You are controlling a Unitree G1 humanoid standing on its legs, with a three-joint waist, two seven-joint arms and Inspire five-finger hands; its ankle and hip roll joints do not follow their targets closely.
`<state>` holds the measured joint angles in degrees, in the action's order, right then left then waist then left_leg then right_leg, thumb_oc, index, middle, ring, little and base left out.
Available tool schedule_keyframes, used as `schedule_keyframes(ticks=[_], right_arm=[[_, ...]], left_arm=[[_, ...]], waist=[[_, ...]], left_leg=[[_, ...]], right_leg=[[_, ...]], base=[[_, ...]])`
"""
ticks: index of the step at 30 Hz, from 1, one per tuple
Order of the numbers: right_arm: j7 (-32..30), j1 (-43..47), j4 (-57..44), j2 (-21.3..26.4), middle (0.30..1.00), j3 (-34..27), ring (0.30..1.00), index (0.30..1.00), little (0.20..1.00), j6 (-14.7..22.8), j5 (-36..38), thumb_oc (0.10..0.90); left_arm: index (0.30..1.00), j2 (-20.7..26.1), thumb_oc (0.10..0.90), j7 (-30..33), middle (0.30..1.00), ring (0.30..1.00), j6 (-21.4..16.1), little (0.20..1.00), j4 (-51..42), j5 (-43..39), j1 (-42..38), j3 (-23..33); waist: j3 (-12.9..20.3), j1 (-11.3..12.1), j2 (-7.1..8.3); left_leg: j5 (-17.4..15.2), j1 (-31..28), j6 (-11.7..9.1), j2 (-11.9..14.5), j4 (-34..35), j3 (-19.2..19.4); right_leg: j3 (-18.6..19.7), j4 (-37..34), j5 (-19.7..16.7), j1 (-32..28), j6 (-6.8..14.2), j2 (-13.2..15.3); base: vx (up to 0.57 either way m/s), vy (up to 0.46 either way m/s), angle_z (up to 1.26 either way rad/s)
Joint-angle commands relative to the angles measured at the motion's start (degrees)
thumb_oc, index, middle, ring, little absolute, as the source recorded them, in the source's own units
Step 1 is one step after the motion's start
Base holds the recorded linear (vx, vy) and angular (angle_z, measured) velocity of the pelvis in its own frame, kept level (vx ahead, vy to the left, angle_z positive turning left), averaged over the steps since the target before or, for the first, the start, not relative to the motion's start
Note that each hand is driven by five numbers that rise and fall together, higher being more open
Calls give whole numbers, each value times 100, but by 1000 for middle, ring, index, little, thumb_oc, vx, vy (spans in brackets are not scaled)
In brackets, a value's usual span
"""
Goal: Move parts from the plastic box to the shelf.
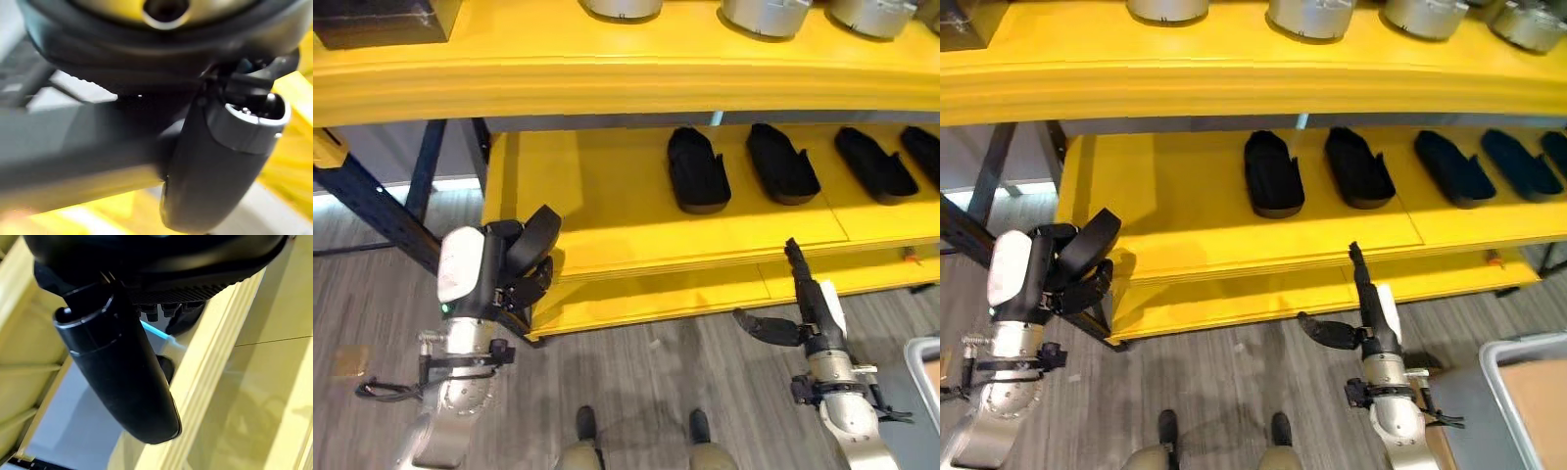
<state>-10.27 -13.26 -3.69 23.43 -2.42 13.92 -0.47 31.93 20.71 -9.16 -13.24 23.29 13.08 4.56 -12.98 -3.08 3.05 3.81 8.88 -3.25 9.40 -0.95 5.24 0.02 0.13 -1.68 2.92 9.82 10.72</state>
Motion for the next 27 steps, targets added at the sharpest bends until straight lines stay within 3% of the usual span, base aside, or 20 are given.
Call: schedule_keyframes(ticks=[1, 13, 27], right_arm=[[-202, 366, -484, 249, 1000, -486, 1000, 1000, 1000, 490, 164, 900], [-346, 337, -354, 247, 1000, -675, 1000, 1000, 1000, 479, 132, 900], [-333, 573, -419, 356, 1000, -748, 1000, 1000, 1000, 430, 43, 900]], left_arm=[[300, 217, 400, 377, 300, 300, -419, 300, -651, 117, -586, 487], [300, 228, 400, 744, 300, 300, -222, 300, -300, 385, -726, 811], [300, 826, 400, 1279, 300, 300, 231, 300, 541, 940, -1861, 1072]], waist=[[527, -197, 69], [571, -191, -129], [502, -330, -240]], left_leg=[[-697, -343, -230, 322, -578, -129], [-678, -312, -287, 287, -604, -247], [-776, -158, -277, 184, -764, -145]], right_leg=[[-73, 623, 540, 158, 9, 253], [-196, 804, 738, 60, -48, 254], [-92, 814, 693, 209, 4, 391]], base=[[24, -85, 13], [14, -23, 8], [-6, 19, -2]])
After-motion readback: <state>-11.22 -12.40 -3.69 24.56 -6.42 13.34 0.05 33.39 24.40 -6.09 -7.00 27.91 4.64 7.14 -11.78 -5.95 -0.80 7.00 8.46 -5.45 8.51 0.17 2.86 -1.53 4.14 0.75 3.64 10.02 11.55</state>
